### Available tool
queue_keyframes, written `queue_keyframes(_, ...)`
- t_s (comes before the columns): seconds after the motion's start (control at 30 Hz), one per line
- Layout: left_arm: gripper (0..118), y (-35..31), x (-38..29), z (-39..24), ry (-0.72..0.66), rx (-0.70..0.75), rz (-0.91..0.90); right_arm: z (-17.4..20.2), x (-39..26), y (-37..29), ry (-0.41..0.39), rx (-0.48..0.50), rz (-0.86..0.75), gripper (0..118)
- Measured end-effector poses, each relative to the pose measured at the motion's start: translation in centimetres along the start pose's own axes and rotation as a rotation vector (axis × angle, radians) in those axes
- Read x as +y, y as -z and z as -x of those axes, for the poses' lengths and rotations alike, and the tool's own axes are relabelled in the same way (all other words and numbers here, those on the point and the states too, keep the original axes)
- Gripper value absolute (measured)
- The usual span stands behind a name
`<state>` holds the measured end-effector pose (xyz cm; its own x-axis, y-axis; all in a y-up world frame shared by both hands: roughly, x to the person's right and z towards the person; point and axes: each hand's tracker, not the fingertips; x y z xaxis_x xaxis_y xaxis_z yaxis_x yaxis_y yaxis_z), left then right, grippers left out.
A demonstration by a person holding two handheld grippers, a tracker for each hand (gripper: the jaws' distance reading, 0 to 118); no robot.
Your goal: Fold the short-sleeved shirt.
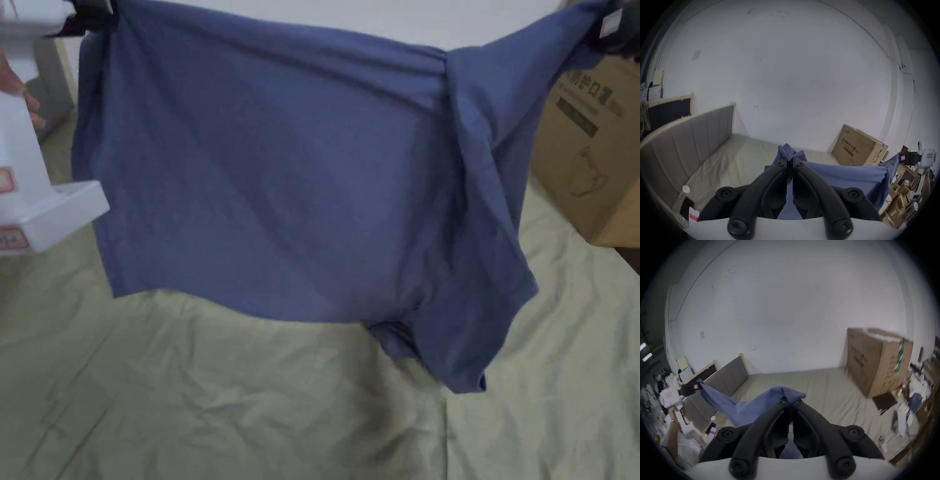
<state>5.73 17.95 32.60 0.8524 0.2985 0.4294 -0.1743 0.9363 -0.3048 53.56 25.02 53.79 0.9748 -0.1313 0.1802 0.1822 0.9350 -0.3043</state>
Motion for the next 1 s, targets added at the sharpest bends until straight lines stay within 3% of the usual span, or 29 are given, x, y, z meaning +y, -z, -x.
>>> queue_keyframes(0.4, 4, 6.5, 10.6, -3.4, 0.057, 0.068, -0.057, 3.0, 13.1, 5.5, -0.044, -0.156, -0.132, 3)
queue_keyframes(0.57, 4, 10.7, 13.3, -5.6, 0.174, 0.13, -0.078, 3.8, 17.0, 9.6, -0.085, -0.239, -0.181, 3)
queue_keyframes(1.0, 4, 19.7, 15.7, -7.9, 0.232, 0.231, -0.27, 4.6, 21.4, 14.8, -0.134, -0.327, -0.393, 3)
